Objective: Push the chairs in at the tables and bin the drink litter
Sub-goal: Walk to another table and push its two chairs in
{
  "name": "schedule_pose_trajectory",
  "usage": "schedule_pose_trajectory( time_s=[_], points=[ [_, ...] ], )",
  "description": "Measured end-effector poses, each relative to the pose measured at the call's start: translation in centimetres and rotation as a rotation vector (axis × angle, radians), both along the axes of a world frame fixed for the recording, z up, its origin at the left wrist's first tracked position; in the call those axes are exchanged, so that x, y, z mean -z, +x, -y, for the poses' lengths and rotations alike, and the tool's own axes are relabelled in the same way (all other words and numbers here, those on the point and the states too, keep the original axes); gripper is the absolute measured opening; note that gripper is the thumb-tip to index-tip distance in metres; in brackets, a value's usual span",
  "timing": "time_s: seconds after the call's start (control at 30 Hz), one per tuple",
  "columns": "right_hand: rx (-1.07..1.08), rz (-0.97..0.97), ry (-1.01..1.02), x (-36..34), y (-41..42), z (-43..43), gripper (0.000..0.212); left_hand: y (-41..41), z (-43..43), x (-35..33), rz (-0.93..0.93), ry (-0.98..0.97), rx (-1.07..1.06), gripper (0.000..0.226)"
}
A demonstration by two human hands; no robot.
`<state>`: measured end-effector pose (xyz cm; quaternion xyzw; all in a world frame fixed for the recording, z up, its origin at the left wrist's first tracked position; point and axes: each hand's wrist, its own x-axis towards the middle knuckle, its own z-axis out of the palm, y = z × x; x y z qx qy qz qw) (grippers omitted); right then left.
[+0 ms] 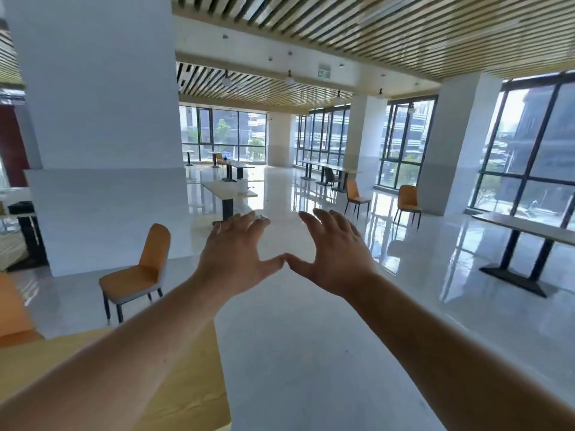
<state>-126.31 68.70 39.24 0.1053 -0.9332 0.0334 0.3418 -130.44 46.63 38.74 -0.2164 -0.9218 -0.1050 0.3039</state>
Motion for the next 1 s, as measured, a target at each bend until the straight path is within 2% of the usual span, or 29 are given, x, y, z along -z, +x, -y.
schedule_pose_trajectory(
  time_s=[0.23, 0.4, 0.6, 0.73, 0.87, 1.0],
  points=[
    [0.033, 0.000, 0.000, 0.4, -11.5, -10.3, 0.093, -11.3, -10.1, 1.7, 0.010, -0.029, 0.023, 0.092],
    [0.065, 0.032, 0.077, 1.7, -23.1, -14.7, 0.093, -24.6, -15.1, 2.8, -0.018, -0.054, 0.040, 0.096],
    [0.114, 0.073, 0.174, 0.0, -36.7, -21.5, 0.091, -41.0, -21.4, 1.8, 0.021, -0.095, 0.063, 0.099],
    [0.126, 0.078, 0.161, -1.1, -45.5, -26.3, 0.088, -50.3, -26.1, 0.3, 0.034, -0.103, 0.074, 0.096],
    [0.095, 0.061, 0.135, 0.1, -56.2, -30.6, 0.084, -60.3, -29.9, 1.7, 0.016, -0.106, 0.070, 0.091],
    [0.015, 0.071, 0.116, 2.2, -69.5, -33.3, 0.083, -71.2, -31.5, 3.9, 0.045, -0.128, -0.019, 0.089]
  ],
)
